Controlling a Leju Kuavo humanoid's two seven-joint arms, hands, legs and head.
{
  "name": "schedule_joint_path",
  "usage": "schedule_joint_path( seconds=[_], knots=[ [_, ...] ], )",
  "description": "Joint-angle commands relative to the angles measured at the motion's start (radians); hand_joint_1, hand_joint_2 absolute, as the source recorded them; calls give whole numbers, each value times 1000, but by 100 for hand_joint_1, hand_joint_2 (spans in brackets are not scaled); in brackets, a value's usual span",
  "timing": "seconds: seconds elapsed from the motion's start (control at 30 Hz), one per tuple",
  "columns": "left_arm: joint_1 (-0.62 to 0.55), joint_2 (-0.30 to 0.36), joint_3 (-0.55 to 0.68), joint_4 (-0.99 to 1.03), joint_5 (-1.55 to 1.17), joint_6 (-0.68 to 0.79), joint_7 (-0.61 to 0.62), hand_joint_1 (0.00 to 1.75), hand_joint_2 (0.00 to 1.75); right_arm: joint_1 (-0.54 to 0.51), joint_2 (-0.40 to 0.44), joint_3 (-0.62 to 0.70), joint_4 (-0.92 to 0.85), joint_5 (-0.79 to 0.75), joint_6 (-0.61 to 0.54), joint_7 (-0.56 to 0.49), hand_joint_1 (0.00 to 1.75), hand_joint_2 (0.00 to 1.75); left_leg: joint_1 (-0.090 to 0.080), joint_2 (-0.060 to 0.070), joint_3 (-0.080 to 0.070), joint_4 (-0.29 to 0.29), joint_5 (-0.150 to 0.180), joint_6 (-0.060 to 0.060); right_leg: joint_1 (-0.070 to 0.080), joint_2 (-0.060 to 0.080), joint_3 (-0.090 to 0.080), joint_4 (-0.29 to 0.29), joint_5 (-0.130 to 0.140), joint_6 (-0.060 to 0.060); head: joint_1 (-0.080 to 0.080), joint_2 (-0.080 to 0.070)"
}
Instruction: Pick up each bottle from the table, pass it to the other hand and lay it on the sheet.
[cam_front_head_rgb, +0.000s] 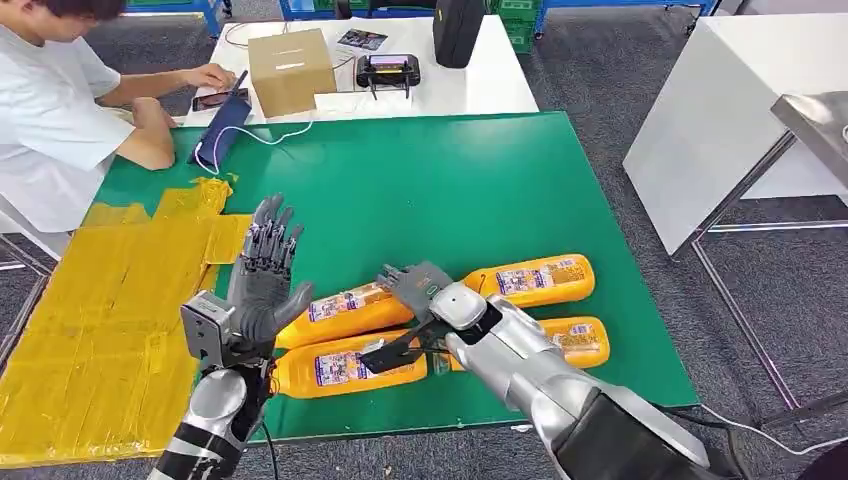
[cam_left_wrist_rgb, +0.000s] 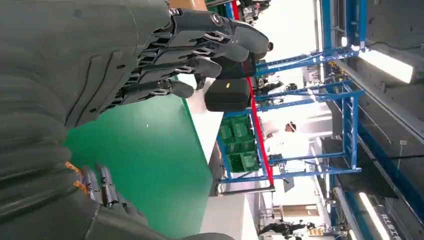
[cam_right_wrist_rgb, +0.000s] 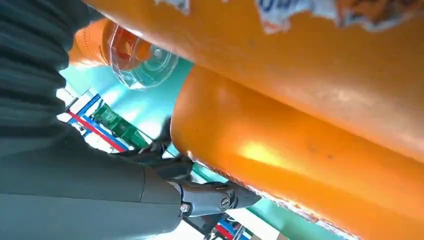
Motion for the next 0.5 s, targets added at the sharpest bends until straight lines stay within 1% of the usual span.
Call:
schedule_joint_path(
  seconds=[0.03,0.07,0.1,0.13,0.17,0.2,0.27,0.33,0.37,0.5],
  knots=[
    [-10,5,23,26,0,-3,10,0,175,41,-11,56,46,10,18,11,0,175,1,-4,1,-1,0,-1,1,2,2,-1,0,-1,0,0],
    [-11,4,23,27,0,-4,10,0,175,40,-11,56,47,9,22,12,0,175,3,-6,0,-1,1,-2,2,4,1,-2,0,-2,0,0],
    [-11,3,24,29,0,-4,10,0,175,39,-10,57,48,9,25,13,0,175,2,-3,1,-1,0,-1,1,2,2,-1,0,-1,0,0],
    [-11,3,25,30,0,-4,10,0,175,39,-10,57,49,9,26,13,0,175,2,-3,1,-1,0,-1,1,2,2,-1,0,-1,0,0],
    [-11,3,25,30,0,-4,10,0,175,39,-10,57,49,9,26,13,0,175,3,-5,0,-1,1,-1,1,4,1,-2,0,-2,0,0],
    [-11,3,25,30,0,-4,10,0,175,39,-10,57,49,9,26,13,0,175,2,-3,1,-1,0,-1,1,2,2,-1,0,-1,0,0],
    [-11,3,25,30,0,-4,10,0,175,39,-10,57,49,9,26,13,0,175,3,-5,0,-1,1,-1,2,4,2,-2,0,-2,0,0],
    [-11,3,25,30,0,-4,10,0,175,39,-10,57,49,9,26,13,0,175,2,-4,1,-1,0,-1,1,2,2,-1,0,-1,0,0],
    [-11,3,25,30,0,-4,10,0,175,39,-10,57,49,9,26,13,0,175,3,-5,0,-1,1,-1,2,3,2,-2,0,-2,0,0],
    [-11,2,26,31,0,-4,11,0,175,38,-10,59,48,9,31,13,0,175,2,-4,1,-1,0,-1,1,3,2,-2,0,-2,0,0]
  ],
)
